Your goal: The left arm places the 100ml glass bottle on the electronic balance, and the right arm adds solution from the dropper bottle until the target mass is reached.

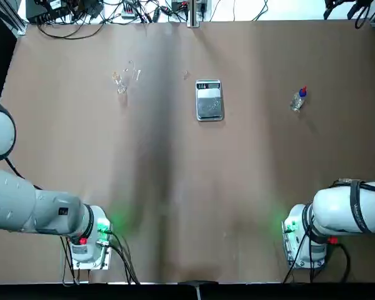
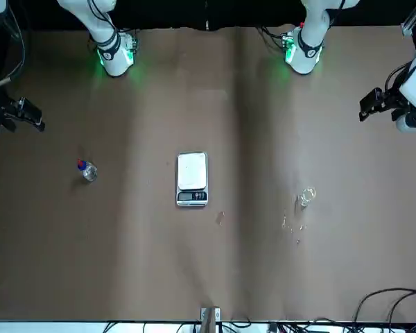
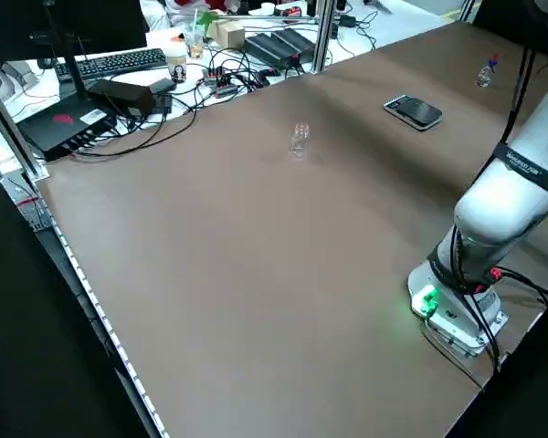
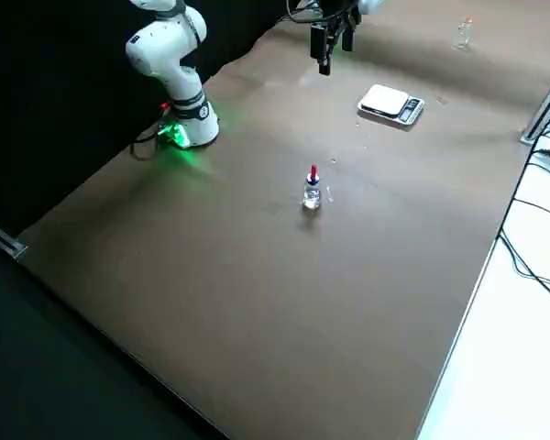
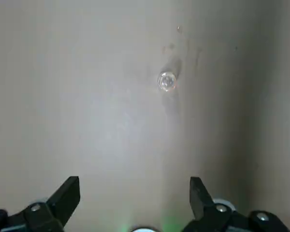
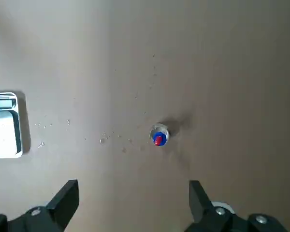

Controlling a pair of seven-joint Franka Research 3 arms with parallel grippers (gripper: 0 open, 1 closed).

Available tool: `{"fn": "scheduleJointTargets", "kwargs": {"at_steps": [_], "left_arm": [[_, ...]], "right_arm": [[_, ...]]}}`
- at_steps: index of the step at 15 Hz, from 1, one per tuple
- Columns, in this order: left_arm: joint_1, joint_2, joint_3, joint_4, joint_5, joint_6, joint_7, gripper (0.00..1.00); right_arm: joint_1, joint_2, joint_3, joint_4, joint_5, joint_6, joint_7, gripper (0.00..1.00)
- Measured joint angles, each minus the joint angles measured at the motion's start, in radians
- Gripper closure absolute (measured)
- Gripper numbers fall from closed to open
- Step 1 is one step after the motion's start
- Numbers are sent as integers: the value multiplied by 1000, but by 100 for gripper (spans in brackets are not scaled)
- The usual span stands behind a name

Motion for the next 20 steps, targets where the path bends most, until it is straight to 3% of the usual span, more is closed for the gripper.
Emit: {"fn": "scheduleJointTargets", "kwargs": {"at_steps": [6, 9, 12, 17, 20], "left_arm": [[-9, 150, -3, -14, -62, 96, 0, 0], [-15, 243, -3, -31, -66, 209, 1, 0], [-14, 304, -3, -106, -66, 384, 13, 0], [-32, 377, -5, -300, -66, 699, 15, 0], [-55, 429, -5, -310, -66, 744, 15, 0]], "right_arm": [[-1, 3, 0, -1, 0, 3, 0, 0], [-1, 10, -1, -1, 0, 6, 0, 0], [-4, 26, -3, -1, 0, 13, 0, 0], [-28, 62, -8, -8, 0, 16, 0, 0], [-32, 78, -8, -10, 0, 17, 0, 0]]}}
